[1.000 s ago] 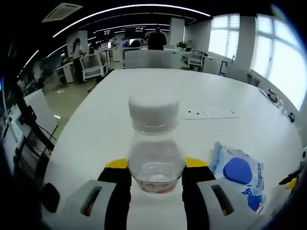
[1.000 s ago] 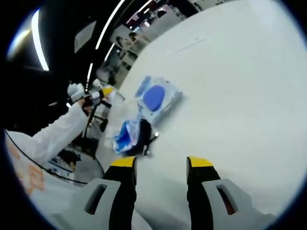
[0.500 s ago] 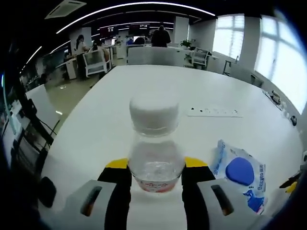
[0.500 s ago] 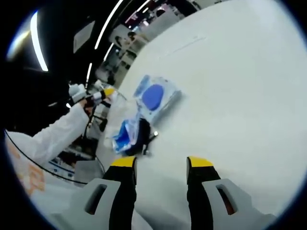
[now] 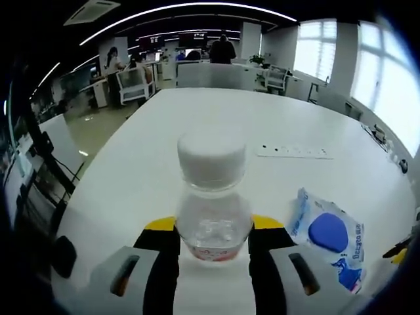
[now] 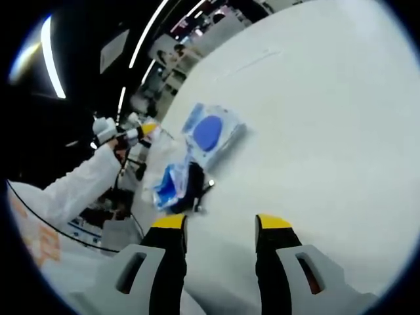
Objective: Arrange the tabletop items into an orderly group along one side of the table until the central work area is clear of visible clutter.
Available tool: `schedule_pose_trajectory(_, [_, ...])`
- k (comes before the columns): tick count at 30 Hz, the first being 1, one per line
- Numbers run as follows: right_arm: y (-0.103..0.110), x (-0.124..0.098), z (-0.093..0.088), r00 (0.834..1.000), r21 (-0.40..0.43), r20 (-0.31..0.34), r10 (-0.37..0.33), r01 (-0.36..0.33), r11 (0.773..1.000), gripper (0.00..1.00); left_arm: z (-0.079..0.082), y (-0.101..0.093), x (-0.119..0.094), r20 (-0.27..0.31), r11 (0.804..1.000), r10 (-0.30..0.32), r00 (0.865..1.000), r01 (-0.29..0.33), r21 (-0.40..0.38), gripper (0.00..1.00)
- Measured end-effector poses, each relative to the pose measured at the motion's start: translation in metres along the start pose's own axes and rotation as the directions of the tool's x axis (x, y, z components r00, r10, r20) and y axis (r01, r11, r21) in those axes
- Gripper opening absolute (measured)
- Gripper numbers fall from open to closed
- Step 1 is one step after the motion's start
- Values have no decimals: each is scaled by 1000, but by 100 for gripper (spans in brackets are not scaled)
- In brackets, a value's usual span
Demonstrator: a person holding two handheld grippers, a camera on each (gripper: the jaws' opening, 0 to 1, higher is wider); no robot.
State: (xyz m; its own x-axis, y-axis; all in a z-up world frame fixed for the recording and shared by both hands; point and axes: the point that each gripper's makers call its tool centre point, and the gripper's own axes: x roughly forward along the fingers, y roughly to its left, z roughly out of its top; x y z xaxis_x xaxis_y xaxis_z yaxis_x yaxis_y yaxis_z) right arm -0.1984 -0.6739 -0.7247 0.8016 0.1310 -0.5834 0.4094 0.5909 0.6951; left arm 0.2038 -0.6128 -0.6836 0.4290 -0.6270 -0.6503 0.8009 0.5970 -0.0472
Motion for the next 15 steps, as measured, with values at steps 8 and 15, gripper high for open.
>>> schedule_pose_trajectory(8, [-1, 0, -1, 1000, 0, 0, 2, -2, 1000, 39, -5, 0, -5, -4, 1000, 7, 1000, -7, -6, 40])
schedule_pose_trajectory(15, [-2, -1, -2, 1000, 0, 4, 4, -4, 1000, 39, -12, -8, -6, -1, 1000, 12, 1000, -12, 23, 40])
